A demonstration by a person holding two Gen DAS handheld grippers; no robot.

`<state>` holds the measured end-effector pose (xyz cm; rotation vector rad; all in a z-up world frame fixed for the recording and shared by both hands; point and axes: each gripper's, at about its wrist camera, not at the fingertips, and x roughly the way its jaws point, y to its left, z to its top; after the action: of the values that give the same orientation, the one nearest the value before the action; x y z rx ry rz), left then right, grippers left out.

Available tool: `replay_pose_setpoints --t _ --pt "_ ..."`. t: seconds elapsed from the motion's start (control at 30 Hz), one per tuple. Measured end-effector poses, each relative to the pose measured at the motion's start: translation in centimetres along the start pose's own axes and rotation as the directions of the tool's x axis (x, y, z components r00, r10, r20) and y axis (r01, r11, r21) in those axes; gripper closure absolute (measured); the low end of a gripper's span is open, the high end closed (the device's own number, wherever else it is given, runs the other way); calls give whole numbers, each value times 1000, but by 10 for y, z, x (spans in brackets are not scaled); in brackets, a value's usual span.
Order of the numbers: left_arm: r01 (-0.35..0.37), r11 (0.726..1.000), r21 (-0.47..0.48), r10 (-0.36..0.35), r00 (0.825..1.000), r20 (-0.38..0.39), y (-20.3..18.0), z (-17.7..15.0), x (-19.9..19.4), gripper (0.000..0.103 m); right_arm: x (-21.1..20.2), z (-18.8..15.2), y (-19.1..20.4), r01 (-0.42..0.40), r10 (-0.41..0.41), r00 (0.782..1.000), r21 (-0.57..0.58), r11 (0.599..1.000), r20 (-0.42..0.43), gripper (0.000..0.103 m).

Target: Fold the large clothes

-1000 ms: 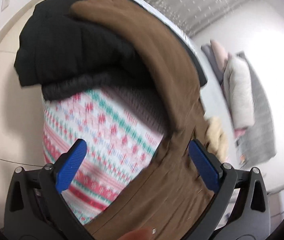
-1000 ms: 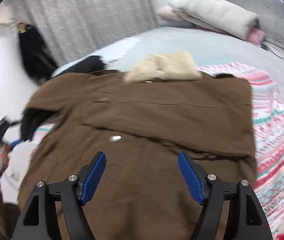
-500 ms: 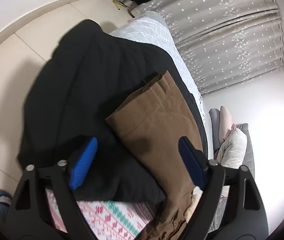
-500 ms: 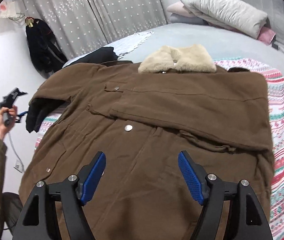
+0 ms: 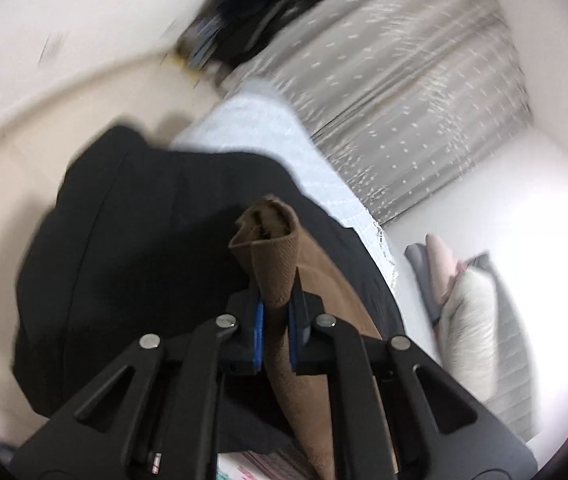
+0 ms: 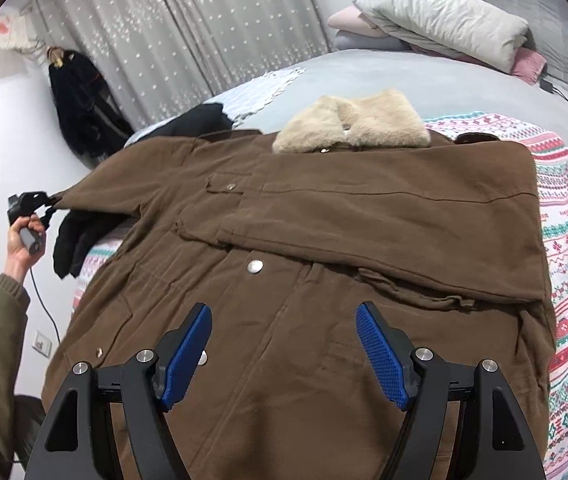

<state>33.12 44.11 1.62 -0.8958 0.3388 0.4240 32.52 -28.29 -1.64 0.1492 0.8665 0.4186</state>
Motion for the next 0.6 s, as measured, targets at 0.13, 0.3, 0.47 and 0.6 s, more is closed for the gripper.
replay_pose_setpoints --t 0.13,0.3,0.47,0.6 --pt "70 989 126 -78 995 55 -45 -2 -22 94 -6 1 -3 -17 17 1000 19 1000 13 27" --pt "211 931 298 -245 966 80 -111 -22 -73 94 -20 5 -16 -45 41 998 85 995 48 27" --pt "362 807 466 -417 909 16 -192 -77 -110 94 -41 5 -57 -52 31 995 225 973 95 27" --pt "450 662 600 -474 871 -130 -264 -155 -115 93 -52 2 -84 -48 18 994 269 962 110 27"
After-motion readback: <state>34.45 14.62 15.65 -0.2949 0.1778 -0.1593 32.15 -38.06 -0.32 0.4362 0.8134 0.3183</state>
